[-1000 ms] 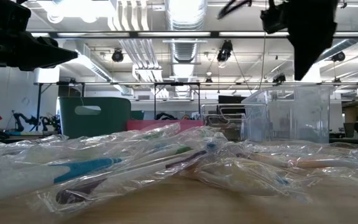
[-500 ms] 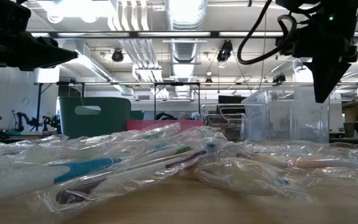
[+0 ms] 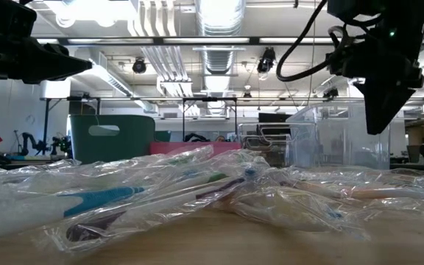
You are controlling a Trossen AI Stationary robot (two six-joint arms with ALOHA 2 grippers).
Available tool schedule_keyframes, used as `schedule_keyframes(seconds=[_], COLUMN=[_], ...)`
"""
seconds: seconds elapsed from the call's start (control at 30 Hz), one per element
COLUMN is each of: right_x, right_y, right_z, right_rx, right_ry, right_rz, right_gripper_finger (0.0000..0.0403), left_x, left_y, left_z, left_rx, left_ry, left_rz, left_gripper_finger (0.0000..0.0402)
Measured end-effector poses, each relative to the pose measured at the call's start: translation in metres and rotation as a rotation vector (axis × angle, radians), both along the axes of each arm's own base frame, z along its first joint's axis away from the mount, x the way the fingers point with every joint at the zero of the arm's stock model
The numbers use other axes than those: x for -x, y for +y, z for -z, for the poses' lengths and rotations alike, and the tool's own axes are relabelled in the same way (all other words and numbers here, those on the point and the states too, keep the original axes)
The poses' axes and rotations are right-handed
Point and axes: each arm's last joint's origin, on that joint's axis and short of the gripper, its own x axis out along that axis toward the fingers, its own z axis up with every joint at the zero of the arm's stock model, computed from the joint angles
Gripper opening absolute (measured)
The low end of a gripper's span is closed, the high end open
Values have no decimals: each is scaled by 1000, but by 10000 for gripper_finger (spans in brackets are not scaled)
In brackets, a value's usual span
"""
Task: Pick & Place Toothbrushes
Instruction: Put the orange toothbrush into the transparent bin
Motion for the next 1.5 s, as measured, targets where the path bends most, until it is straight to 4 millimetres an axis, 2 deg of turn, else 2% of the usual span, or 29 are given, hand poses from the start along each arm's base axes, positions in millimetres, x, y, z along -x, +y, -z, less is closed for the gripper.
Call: schedule_keyframes(seconds=[0.33,0.73,1.17,1.5], right_x=[3,15,24,24], right_y=[-1,-5,-7,-7], right_z=[26,49,67,69], right_rx=[-22,-23,-43,-45], right_ry=[-61,-51,-65,-73], right_rz=[2,55,49,46], right_gripper_finger=[184,195,148,68], left_x=[0,0,0,0], left_y=[0,0,0,0], left_z=[0,0,0,0], left_rx=[0,0,0,0], left_ry=[0,0,0,0], left_rz=[0,0,0,0], left_gripper_finger=[81,81,81,81])
